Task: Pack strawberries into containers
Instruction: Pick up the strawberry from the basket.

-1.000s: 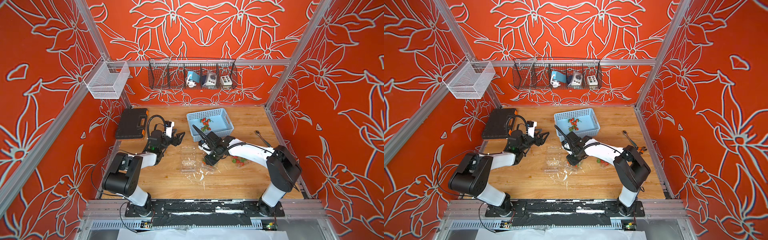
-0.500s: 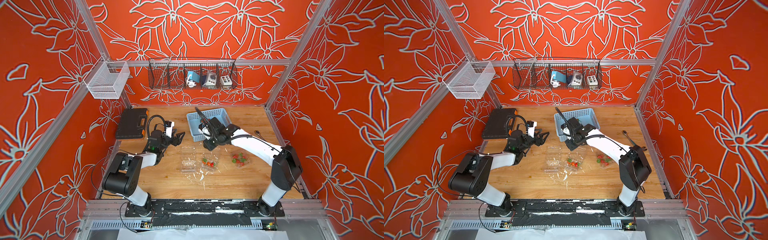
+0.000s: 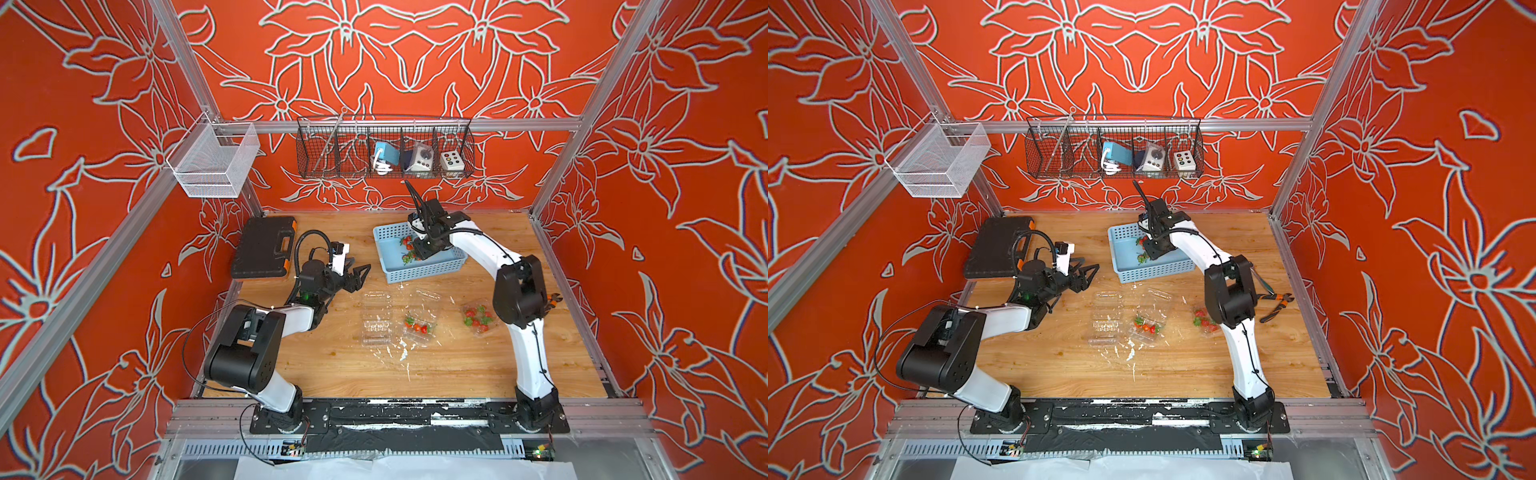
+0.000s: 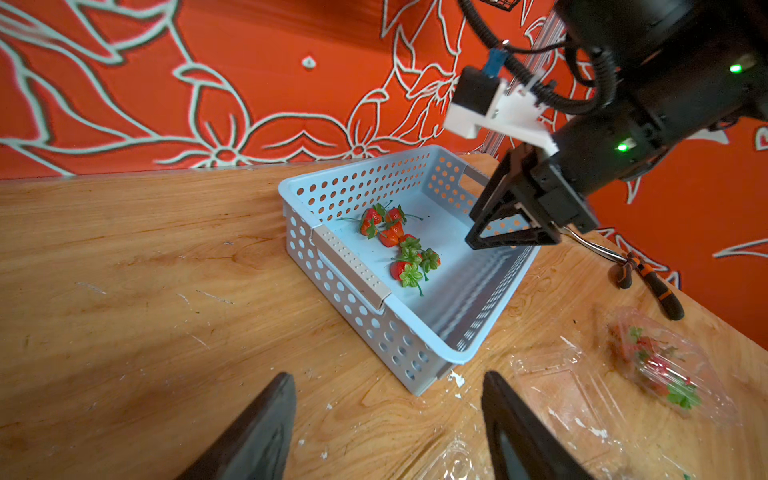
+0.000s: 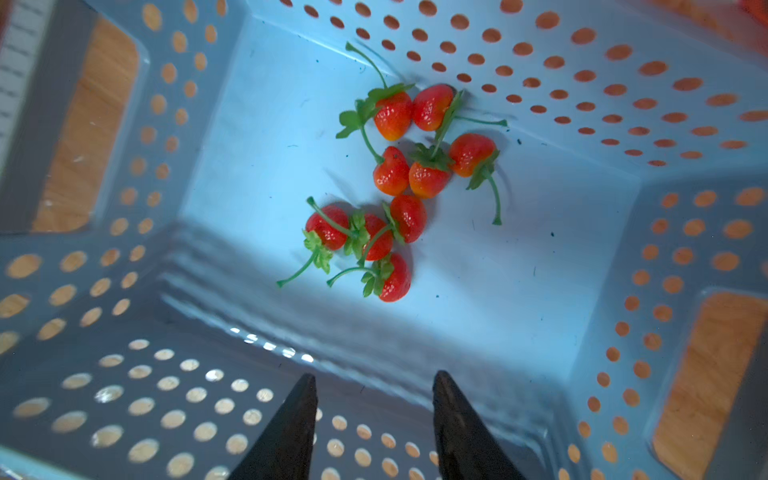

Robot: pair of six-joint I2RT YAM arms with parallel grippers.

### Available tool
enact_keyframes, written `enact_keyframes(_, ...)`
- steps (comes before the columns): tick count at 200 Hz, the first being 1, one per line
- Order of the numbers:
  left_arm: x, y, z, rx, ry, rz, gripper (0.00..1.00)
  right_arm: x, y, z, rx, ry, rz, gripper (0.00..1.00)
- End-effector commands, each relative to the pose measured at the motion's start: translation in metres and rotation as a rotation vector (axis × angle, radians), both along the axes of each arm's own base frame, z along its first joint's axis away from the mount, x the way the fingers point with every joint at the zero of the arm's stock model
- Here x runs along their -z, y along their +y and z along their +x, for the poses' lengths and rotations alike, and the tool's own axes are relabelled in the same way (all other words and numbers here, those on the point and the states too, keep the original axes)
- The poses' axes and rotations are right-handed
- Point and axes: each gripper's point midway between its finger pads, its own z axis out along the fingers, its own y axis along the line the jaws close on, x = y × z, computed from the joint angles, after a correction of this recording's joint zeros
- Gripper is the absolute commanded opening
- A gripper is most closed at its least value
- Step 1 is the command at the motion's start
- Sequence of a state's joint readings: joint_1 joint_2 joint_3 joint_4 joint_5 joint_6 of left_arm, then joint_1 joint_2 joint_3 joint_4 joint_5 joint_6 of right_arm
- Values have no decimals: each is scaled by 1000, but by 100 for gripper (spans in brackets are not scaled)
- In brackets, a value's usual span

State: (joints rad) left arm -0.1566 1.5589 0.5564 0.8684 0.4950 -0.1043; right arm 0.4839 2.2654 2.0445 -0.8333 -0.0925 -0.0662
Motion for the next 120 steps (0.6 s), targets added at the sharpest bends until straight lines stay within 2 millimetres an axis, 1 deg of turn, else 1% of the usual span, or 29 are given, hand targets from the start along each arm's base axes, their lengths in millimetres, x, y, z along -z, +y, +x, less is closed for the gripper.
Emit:
enact_keyframes(1,-9,-4,3,15,-36,6,70,18,-9,1,-47,59,-85,49)
enact_keyframes(31,-8,-4,3,15,-34,5,70,34,-6,11,-62,75,-97,50)
enact_keyframes(67,-9,-3,3,9,-36,7,70,48,-2,15,-75,98,-106,51)
enact_keyframes(91,-8,-3,3,8,-35,8,70,58,-5,20,-69,98,-124,52)
enact_keyframes(120,-7,-2,4,8,-32,9,70,65,-8,25,-63,91,-143,51)
